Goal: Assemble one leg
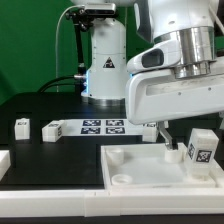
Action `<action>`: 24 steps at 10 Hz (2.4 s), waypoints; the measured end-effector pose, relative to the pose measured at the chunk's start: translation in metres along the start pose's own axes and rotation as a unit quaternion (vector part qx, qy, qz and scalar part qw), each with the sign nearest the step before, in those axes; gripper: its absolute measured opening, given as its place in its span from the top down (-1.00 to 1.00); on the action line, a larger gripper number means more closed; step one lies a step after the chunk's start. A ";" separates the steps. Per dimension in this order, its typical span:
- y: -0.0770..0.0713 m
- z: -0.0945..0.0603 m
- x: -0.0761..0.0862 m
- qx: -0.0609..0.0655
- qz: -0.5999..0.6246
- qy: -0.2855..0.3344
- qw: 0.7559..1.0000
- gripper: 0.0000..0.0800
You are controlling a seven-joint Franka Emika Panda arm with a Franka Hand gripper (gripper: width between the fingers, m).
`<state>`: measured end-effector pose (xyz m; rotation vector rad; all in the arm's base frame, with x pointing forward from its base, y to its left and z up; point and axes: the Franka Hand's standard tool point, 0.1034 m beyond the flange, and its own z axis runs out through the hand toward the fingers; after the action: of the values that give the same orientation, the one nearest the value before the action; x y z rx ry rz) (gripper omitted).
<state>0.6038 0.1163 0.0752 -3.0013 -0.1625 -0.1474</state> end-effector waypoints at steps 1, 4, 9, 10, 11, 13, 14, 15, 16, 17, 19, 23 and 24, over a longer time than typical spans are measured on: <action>0.000 -0.002 0.002 0.006 0.001 -0.046 0.999 -0.62; -0.005 -0.006 0.014 0.018 0.007 -0.113 0.993 -0.62; -0.006 -0.007 0.023 0.015 0.028 -0.096 0.995 -0.62; -0.004 -0.007 0.024 0.015 0.028 -0.093 0.995 -0.62; -0.003 -0.007 0.024 0.015 0.029 -0.093 0.995 -0.37; 0.000 -0.008 0.025 0.015 0.030 -0.093 0.995 0.09; 0.000 -0.008 0.025 0.015 0.030 -0.093 0.995 0.23; 0.000 -0.008 0.025 0.015 0.030 -0.093 0.995 0.23; 0.000 -0.008 0.025 0.015 0.030 -0.093 0.995 0.23; 0.000 -0.008 0.025 0.015 0.030 -0.093 0.995 0.23; 0.000 -0.008 0.025 0.013 0.055 -0.093 0.994 0.23; 0.000 -0.007 0.025 -0.004 0.248 -0.090 0.964 0.23; 0.001 -0.006 0.027 -0.010 0.317 -0.080 0.945 0.23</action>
Offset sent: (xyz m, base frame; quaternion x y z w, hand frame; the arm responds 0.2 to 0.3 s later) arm 0.0131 0.0008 0.0055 -0.0147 0.0067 0.0188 0.9997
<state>0.6304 0.1177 0.0841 -2.9056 0.7860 0.1620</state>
